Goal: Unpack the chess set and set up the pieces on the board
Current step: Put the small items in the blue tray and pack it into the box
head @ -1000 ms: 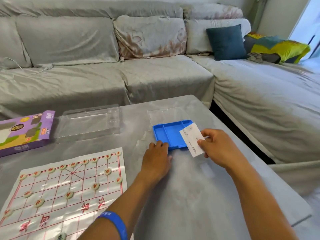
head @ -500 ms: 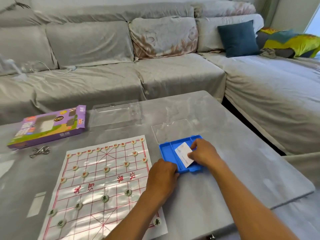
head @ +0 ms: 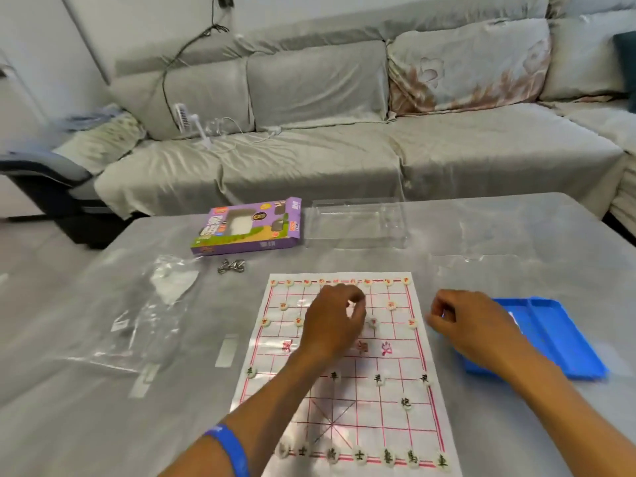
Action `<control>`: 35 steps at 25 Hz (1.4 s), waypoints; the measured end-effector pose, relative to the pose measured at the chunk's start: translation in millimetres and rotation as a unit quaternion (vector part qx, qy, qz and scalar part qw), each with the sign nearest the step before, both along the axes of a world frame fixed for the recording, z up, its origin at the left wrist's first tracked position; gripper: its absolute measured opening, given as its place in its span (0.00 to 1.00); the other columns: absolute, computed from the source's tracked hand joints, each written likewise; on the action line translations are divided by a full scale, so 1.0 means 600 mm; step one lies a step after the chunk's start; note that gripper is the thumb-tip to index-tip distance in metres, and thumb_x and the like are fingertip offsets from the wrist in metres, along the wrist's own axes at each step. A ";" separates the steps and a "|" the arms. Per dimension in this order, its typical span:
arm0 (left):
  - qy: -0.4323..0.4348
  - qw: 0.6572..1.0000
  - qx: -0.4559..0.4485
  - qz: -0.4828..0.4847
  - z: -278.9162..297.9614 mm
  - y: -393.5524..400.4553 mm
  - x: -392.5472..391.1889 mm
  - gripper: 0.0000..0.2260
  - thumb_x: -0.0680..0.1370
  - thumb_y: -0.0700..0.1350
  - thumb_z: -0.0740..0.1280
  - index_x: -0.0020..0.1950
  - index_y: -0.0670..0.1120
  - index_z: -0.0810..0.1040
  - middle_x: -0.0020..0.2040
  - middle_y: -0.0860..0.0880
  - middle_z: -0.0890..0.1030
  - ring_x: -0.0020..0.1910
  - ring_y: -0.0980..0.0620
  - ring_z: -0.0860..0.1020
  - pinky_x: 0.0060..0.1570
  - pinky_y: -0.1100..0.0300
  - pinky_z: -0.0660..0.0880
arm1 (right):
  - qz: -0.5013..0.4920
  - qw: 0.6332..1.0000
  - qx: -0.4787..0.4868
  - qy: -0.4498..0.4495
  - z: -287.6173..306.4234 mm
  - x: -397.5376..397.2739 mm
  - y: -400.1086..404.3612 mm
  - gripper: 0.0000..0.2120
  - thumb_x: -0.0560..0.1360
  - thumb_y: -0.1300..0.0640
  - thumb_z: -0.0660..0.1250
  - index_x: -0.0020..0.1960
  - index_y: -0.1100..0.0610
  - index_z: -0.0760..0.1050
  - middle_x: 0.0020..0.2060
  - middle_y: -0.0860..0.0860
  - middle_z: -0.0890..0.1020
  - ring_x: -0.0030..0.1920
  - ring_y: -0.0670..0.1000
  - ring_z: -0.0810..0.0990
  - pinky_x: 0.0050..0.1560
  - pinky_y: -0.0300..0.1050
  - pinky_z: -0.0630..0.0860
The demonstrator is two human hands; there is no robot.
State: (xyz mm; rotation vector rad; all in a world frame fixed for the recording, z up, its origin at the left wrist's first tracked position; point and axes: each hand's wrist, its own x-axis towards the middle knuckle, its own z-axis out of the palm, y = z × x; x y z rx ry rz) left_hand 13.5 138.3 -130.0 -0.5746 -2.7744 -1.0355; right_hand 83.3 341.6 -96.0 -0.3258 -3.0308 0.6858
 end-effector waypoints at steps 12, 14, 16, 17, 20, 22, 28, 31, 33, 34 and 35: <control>-0.118 0.941 -0.218 0.232 -0.068 -0.294 -0.302 0.23 0.72 0.64 0.63 0.64 0.56 0.71 0.67 0.46 0.73 0.63 0.39 0.72 0.60 0.42 0.72 | 0.140 0.988 0.051 -0.033 -0.029 -0.059 -0.124 0.06 0.79 0.44 0.59 0.52 0.44 0.71 0.40 0.42 0.76 0.40 0.45 0.76 0.47 0.39 0.76; -0.070 0.951 -0.194 0.230 -0.073 -0.288 -0.310 0.12 0.76 0.55 0.67 0.55 0.51 0.79 0.58 0.45 0.80 0.54 0.43 0.77 0.54 0.51 0.75 | 0.142 0.988 0.053 -0.034 -0.031 -0.058 -0.121 0.07 0.79 0.44 0.59 0.53 0.45 0.71 0.42 0.43 0.77 0.42 0.46 0.76 0.49 0.40 0.77; -0.025 0.954 -0.164 0.250 -0.069 -0.281 -0.308 0.04 0.77 0.44 0.68 0.48 0.46 0.82 0.50 0.44 0.83 0.47 0.44 0.78 0.46 0.57 0.73 | 0.138 0.988 0.052 -0.035 -0.031 -0.059 -0.119 0.07 0.79 0.44 0.59 0.53 0.45 0.71 0.44 0.43 0.78 0.42 0.46 0.76 0.50 0.41 0.77; -0.014 0.953 -0.144 0.265 -0.066 -0.280 -0.305 0.03 0.76 0.41 0.68 0.47 0.45 0.82 0.49 0.44 0.83 0.46 0.45 0.78 0.45 0.57 0.73 | 0.136 0.989 0.051 -0.037 -0.032 -0.059 -0.119 0.07 0.79 0.44 0.59 0.53 0.45 0.72 0.44 0.43 0.79 0.43 0.46 0.77 0.50 0.41 0.77; -0.019 0.951 -0.041 0.304 -0.057 -0.285 -0.289 0.05 0.75 0.37 0.69 0.48 0.45 0.82 0.47 0.48 0.81 0.46 0.49 0.77 0.47 0.59 0.72 | 0.141 0.987 0.057 -0.043 -0.034 -0.055 -0.122 0.07 0.79 0.44 0.59 0.53 0.45 0.72 0.45 0.43 0.80 0.43 0.47 0.77 0.52 0.42 0.78; -0.051 0.932 0.087 0.348 -0.048 -0.285 -0.275 0.05 0.74 0.38 0.72 0.47 0.46 0.82 0.46 0.50 0.81 0.46 0.50 0.78 0.46 0.61 0.73 | 0.142 0.987 0.052 -0.050 -0.035 -0.053 -0.125 0.07 0.79 0.45 0.59 0.52 0.45 0.72 0.46 0.43 0.80 0.44 0.46 0.77 0.52 0.42 0.78; -0.173 0.879 0.387 0.219 0.043 -0.246 -0.159 0.07 0.73 0.34 0.71 0.46 0.45 0.82 0.43 0.48 0.84 0.43 0.49 0.82 0.45 0.60 0.79 | 0.003 0.928 -0.370 -0.035 -0.029 -0.052 -0.167 0.05 0.77 0.50 0.66 0.50 0.49 0.78 0.40 0.46 0.83 0.40 0.48 0.81 0.45 0.46 0.81; -0.203 0.917 0.343 0.030 0.077 -0.185 -0.059 0.08 0.70 0.31 0.72 0.45 0.41 0.81 0.40 0.45 0.84 0.38 0.50 0.82 0.39 0.62 0.77 | -0.108 0.705 -0.685 -0.149 -0.007 -0.048 -0.197 0.17 0.79 0.44 0.60 0.58 0.56 0.76 0.47 0.55 0.85 0.46 0.58 0.84 0.44 0.51 0.80; -0.217 0.927 0.303 -0.040 0.086 -0.146 -0.018 0.08 0.69 0.31 0.74 0.44 0.40 0.81 0.41 0.44 0.84 0.38 0.49 0.82 0.38 0.62 0.77 | -0.120 0.629 -0.749 -0.168 -0.003 -0.046 -0.208 0.24 0.80 0.42 0.55 0.60 0.60 0.75 0.50 0.59 0.84 0.47 0.60 0.84 0.45 0.52 0.80; -0.223 0.932 0.278 -0.071 0.086 -0.129 -0.003 0.08 0.69 0.32 0.74 0.44 0.41 0.81 0.42 0.45 0.84 0.40 0.48 0.83 0.39 0.61 0.78 | -0.123 0.611 -0.764 -0.165 -0.003 -0.042 -0.212 0.26 0.80 0.41 0.53 0.60 0.62 0.75 0.51 0.59 0.84 0.47 0.60 0.84 0.44 0.51 0.81; -0.224 0.934 0.257 -0.101 0.086 -0.116 0.009 0.08 0.69 0.32 0.75 0.45 0.41 0.81 0.43 0.45 0.84 0.42 0.48 0.84 0.42 0.60 0.79 | -0.129 0.603 -0.772 -0.156 -0.005 -0.040 -0.215 0.27 0.81 0.41 0.52 0.60 0.62 0.76 0.51 0.60 0.83 0.46 0.59 0.83 0.42 0.50 0.80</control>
